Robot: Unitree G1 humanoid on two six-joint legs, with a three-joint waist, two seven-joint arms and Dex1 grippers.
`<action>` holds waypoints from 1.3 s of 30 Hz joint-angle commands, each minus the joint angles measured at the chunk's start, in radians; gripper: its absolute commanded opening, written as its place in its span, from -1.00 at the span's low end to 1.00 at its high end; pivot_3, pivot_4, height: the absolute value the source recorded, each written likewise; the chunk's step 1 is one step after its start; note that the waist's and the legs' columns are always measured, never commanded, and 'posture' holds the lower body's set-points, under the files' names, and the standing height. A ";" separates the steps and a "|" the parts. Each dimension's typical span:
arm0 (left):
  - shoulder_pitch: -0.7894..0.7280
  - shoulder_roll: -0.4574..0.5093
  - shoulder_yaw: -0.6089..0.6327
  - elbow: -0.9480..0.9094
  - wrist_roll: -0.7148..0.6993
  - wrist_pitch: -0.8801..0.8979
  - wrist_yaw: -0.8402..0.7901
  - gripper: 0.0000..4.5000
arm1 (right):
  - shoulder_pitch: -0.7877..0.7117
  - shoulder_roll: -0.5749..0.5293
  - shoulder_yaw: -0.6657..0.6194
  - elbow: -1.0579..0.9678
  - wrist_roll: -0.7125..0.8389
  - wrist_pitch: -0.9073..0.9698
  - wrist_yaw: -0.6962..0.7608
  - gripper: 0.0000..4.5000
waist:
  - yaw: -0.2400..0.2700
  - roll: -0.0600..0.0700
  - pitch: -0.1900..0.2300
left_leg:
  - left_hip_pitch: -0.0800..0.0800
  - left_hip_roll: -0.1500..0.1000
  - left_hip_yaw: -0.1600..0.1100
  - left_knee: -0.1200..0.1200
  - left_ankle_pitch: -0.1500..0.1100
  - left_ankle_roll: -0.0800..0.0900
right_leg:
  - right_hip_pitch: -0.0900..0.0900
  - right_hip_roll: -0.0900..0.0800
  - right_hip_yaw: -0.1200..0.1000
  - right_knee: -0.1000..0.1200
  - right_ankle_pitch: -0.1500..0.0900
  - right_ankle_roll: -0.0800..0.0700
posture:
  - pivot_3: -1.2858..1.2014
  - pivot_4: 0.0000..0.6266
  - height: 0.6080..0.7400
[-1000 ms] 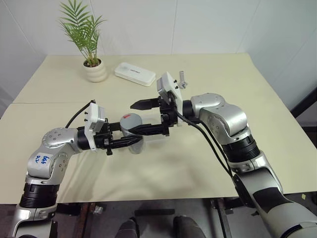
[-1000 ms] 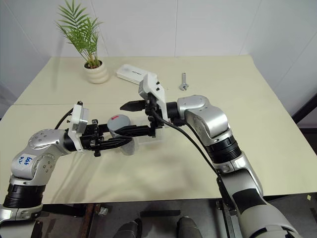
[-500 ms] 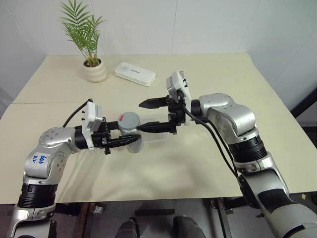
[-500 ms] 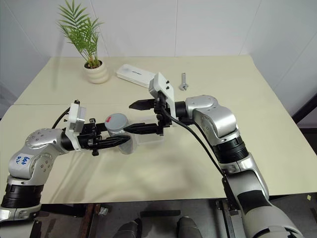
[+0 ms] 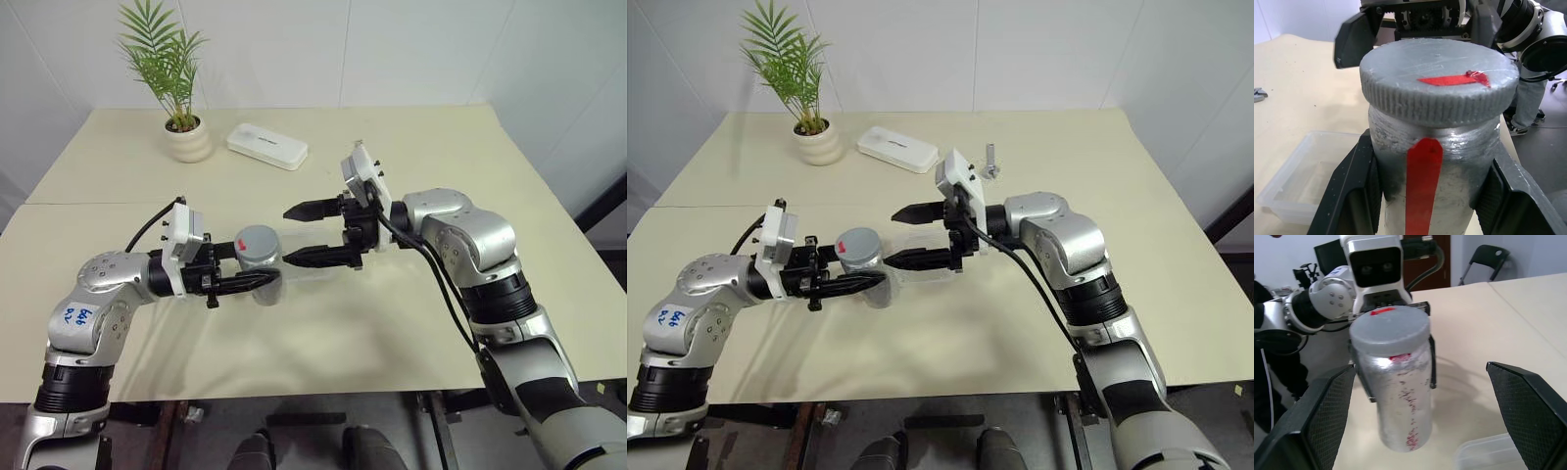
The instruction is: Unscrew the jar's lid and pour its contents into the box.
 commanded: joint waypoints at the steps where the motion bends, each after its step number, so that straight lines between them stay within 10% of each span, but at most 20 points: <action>1: 0.009 0.016 0.015 -0.043 -0.024 -0.002 -0.007 -0.12 | -0.011 -0.002 -0.020 -0.044 0.035 0.019 0.013 0.99 | 0.000 0.000 0.000 | 0.000 0.000 0.000 0.000 0.000 0.000 | 0.000 0.000 0.000 0.000 0.000 0.000 | 0.03 -0.52 1.00; 35: 0.011 0.014 0.014 -0.051 -0.025 0.006 0.000 -0.12 | -0.039 0.136 0.027 -0.067 0.041 0.048 -0.101 0.99 | 0.000 0.000 0.000 | 0.000 0.000 0.000 0.000 0.000 0.000 | 0.000 0.000 0.000 0.000 0.000 0.000 | 0.03 -0.52 1.00; 39: 0.010 0.014 0.015 -0.051 -0.025 0.007 0.001 -0.12 | -0.041 0.150 0.018 -0.064 0.048 0.040 -0.107 0.57 | -0.001 0.000 0.000 | 0.000 0.000 0.000 0.000 0.000 0.000 | 0.000 0.000 0.000 0.000 0.000 0.000 | 0.03 -0.52 1.00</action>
